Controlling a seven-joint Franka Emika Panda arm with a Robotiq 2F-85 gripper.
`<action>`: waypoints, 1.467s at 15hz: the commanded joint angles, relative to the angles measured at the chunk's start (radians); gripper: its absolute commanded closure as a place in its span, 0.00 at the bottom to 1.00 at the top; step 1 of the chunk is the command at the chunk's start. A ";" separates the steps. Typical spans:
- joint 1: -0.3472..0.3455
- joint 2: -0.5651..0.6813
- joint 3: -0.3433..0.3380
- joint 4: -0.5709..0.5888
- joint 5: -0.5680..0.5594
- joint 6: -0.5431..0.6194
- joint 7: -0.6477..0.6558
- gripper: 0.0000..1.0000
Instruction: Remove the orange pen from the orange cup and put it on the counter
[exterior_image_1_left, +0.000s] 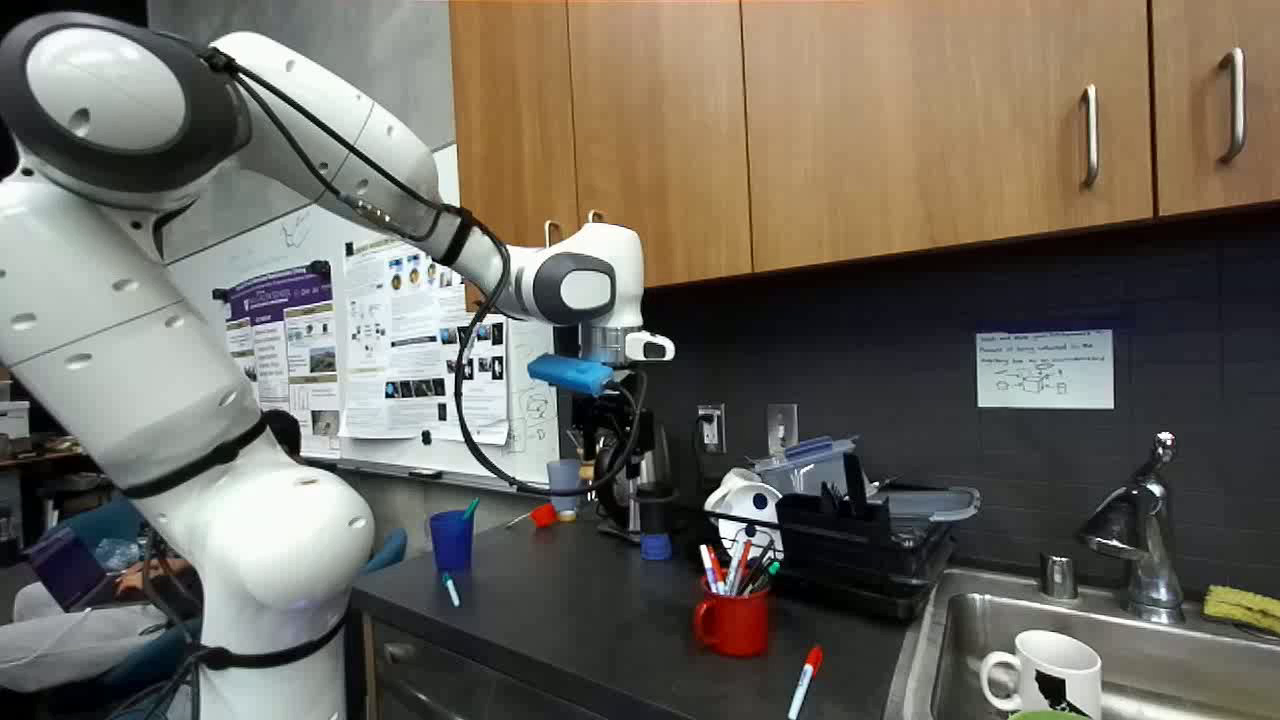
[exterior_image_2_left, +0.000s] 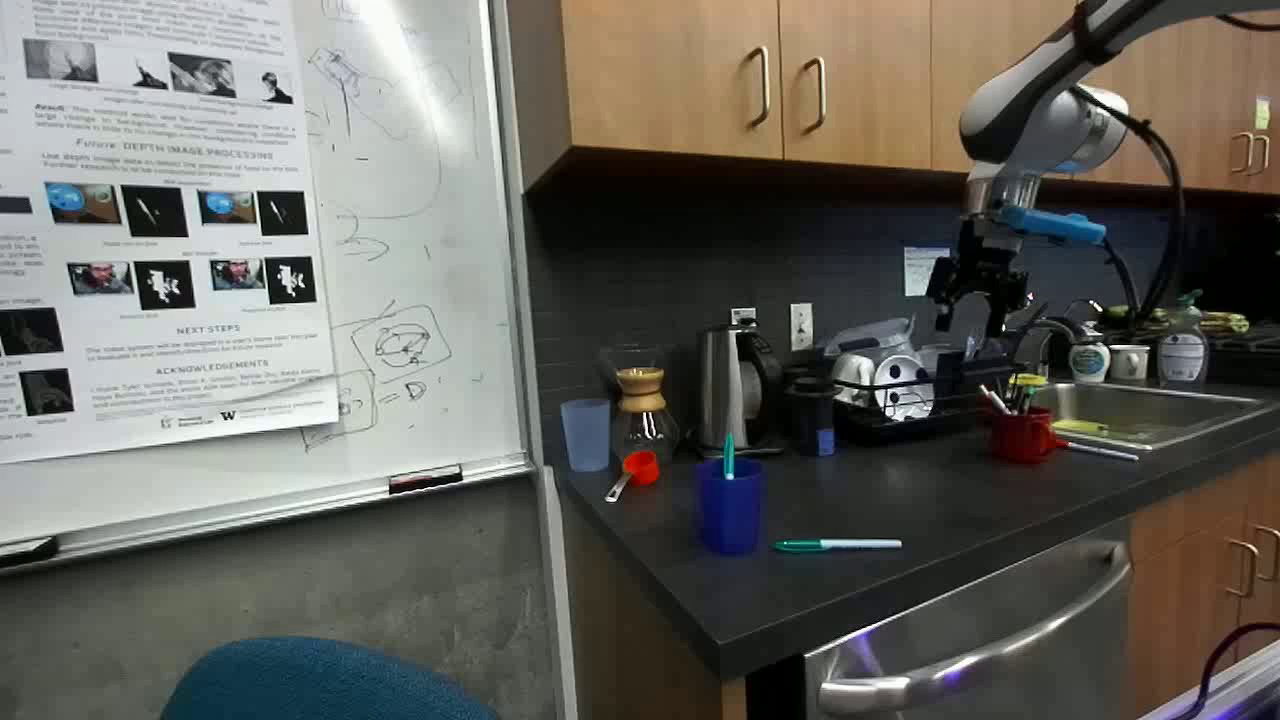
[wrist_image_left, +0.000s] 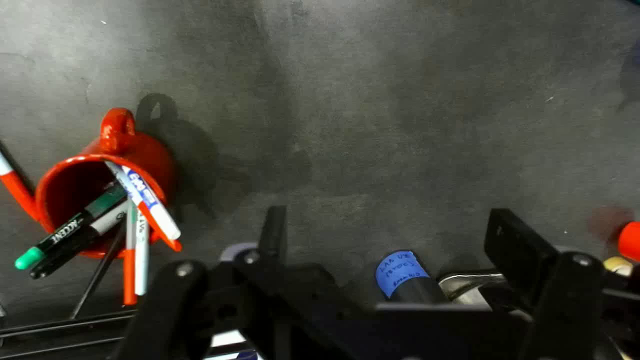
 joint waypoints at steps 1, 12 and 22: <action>-0.019 0.002 0.017 0.003 0.010 -0.003 -0.008 0.00; -0.026 0.046 0.008 0.018 -0.010 0.008 -0.034 0.00; -0.079 0.270 -0.030 0.079 -0.008 0.123 -0.113 0.00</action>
